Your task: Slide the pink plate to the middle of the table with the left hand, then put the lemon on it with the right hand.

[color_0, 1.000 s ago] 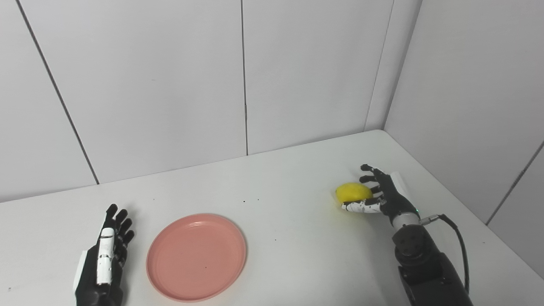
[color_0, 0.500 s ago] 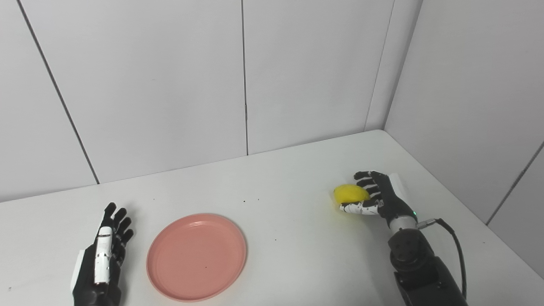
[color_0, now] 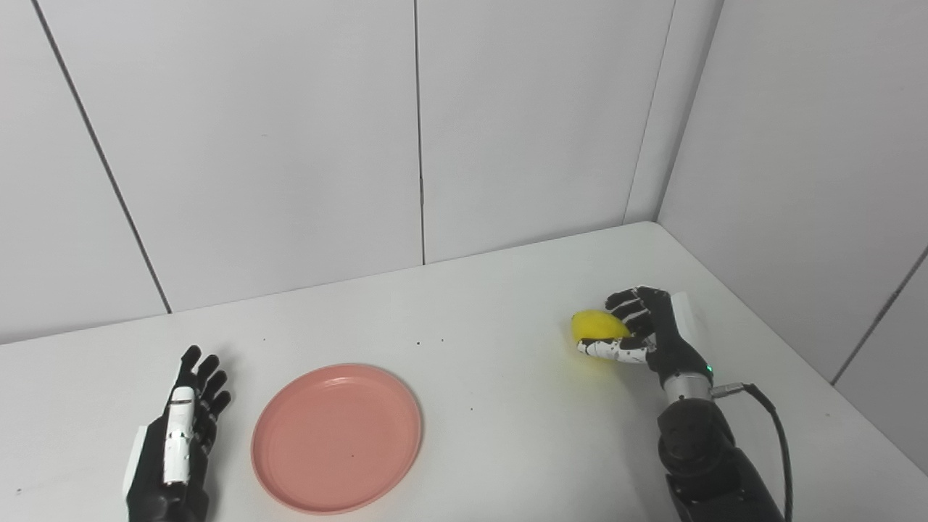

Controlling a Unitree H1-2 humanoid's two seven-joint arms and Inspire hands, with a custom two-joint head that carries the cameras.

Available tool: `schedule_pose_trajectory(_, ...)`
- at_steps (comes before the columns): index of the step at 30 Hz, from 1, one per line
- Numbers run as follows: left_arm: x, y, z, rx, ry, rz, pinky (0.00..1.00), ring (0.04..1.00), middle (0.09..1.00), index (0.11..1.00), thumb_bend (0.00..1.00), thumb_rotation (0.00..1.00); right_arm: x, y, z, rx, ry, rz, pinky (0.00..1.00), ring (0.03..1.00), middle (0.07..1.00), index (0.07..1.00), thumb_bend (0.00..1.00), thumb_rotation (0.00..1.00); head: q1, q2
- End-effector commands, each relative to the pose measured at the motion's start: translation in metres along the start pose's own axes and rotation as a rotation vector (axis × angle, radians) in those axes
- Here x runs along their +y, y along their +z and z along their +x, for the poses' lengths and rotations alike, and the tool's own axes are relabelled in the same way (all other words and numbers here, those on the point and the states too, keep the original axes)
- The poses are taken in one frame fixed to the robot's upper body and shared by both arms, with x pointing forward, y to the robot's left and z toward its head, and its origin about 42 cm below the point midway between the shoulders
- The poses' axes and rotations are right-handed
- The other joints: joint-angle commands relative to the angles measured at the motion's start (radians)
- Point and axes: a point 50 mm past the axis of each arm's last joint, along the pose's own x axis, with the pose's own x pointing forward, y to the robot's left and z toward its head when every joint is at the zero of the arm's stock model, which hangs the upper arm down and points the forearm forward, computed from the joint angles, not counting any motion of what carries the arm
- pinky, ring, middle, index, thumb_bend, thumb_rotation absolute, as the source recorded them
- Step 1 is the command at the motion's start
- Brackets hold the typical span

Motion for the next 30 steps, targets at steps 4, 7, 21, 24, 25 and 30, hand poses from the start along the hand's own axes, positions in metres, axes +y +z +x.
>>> schedule_pose_trajectory(4,-0.005,0.014,0.005,-0.067,-0.011,0.01,0.95,0.958,0.956,0.956,0.33,1.0,-0.015,0.021,0.007,-0.148,-0.093,0.062,0.46,0.443,0.465,0.525,0.52,0.0,0.003,0.001)
schedule_pose_trajectory(7,-0.005,0.014,0.005,-0.069,-0.011,0.019,0.95,0.957,0.955,0.955,0.33,1.0,-0.016,0.025,0.005,-0.165,-0.103,0.091,0.47,0.444,0.464,0.525,0.52,0.0,0.007,0.002)
schedule_pose_trajectory(21,-0.006,0.012,0.004,-0.07,-0.011,0.039,0.92,0.943,0.947,0.947,0.35,1.0,-0.008,0.068,-0.002,-0.309,-0.118,0.263,0.49,0.466,0.487,0.492,0.52,0.0,0.023,0.001)
schedule_pose_trajectory(24,-0.006,0.011,0.004,-0.072,-0.008,0.04,0.92,0.94,0.945,0.946,0.35,1.0,0.001,0.076,-0.004,-0.332,-0.098,0.36,0.47,0.45,0.494,0.495,0.52,0.0,0.025,0.001)
schedule_pose_trajectory(25,-0.006,0.011,0.004,-0.073,-0.007,0.039,0.92,0.937,0.943,0.945,0.36,1.0,0.005,0.079,-0.005,-0.339,-0.087,0.398,0.45,0.44,0.498,0.497,0.52,0.0,0.025,0.001)
schedule_pose_trajectory(30,-0.005,0.009,0.004,-0.078,-0.008,0.043,0.91,0.933,0.942,0.944,0.36,1.0,0.02,0.091,-0.013,-0.339,-0.038,0.485,0.39,0.418,0.506,0.504,0.52,0.0,0.025,0.001)
